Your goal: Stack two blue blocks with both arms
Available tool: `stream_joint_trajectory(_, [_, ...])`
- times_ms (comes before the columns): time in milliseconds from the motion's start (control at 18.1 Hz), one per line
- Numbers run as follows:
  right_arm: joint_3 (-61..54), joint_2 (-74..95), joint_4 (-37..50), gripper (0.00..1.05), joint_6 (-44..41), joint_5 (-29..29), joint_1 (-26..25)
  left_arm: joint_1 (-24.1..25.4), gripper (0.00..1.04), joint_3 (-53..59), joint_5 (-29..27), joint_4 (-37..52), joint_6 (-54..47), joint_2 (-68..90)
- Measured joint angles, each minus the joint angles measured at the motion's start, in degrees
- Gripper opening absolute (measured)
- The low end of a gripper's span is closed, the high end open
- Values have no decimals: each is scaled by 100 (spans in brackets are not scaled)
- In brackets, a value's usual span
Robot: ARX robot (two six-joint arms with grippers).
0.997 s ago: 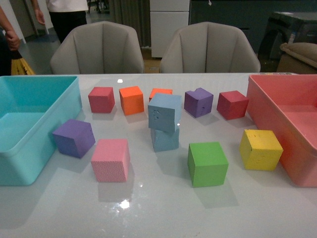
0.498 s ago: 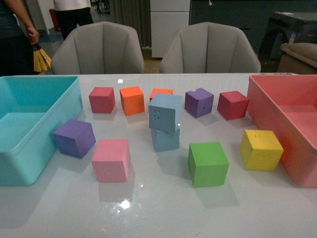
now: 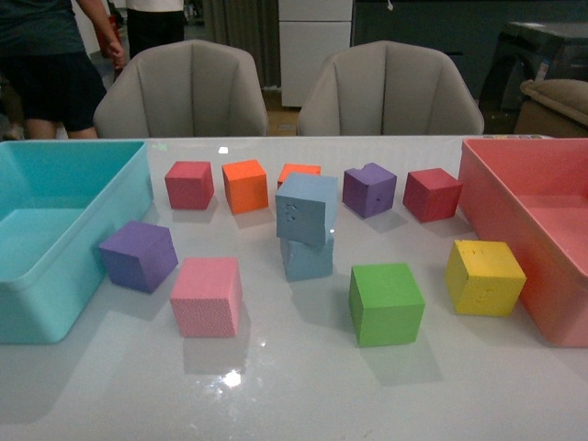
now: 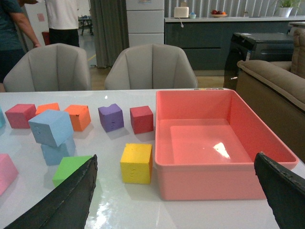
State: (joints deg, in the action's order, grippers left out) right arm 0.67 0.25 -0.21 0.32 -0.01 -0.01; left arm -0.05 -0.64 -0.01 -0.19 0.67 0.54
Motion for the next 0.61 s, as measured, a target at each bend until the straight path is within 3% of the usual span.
stream_joint_trajectory(609, [0, 0, 0, 98, 0, 0, 0, 0, 98, 0, 0, 0, -2, 0])
